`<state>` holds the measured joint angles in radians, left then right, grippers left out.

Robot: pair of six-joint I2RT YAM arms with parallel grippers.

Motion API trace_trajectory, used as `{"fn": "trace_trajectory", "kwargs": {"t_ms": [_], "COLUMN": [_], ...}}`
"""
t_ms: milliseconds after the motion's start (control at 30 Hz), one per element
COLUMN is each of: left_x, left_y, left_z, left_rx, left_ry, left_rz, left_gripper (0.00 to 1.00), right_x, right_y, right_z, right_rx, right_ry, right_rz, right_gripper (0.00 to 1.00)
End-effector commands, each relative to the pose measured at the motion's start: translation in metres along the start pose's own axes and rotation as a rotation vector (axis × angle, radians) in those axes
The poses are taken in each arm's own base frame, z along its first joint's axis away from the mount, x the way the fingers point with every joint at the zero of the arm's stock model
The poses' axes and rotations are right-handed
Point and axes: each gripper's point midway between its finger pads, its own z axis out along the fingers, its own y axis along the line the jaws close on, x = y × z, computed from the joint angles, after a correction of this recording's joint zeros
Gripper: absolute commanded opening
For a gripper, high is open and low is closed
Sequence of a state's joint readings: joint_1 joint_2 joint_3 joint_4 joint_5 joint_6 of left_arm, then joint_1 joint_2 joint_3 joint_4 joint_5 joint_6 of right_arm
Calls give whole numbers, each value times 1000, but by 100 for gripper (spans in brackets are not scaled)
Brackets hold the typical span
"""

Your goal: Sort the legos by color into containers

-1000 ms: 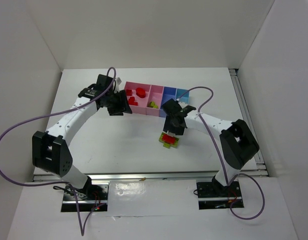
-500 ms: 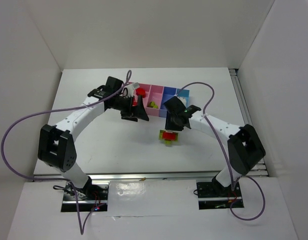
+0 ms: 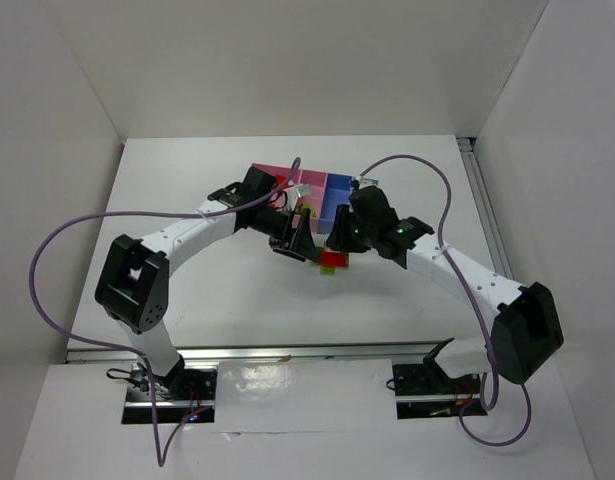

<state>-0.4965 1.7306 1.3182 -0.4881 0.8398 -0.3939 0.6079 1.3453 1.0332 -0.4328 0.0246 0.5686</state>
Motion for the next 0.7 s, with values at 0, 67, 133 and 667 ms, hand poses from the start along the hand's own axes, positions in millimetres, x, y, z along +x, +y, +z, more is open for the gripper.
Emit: {"fn": "trace_trajectory", "kwargs": {"t_ms": [0, 67, 133, 667], "left_x": [-8, -9, -9, -8], "left_y": [-3, 4, 9, 7], "left_z": [5, 7, 9, 20], "left_rx": [33, 4, -9, 82], "left_ry": [-17, -21, -18, -4], "left_rz": [36, 29, 21, 5], "left_gripper": [75, 73, 72, 67], "right_x": [-18, -18, -20, -33], "right_y": [18, 18, 22, 28], "right_z": [-12, -12, -15, -32], "right_rx": [-94, -94, -113, -162], "right_ry": [-67, -67, -79, -122], "right_rz": [-27, -27, -27, -19], "right_gripper": [17, 17, 17, 17]}}
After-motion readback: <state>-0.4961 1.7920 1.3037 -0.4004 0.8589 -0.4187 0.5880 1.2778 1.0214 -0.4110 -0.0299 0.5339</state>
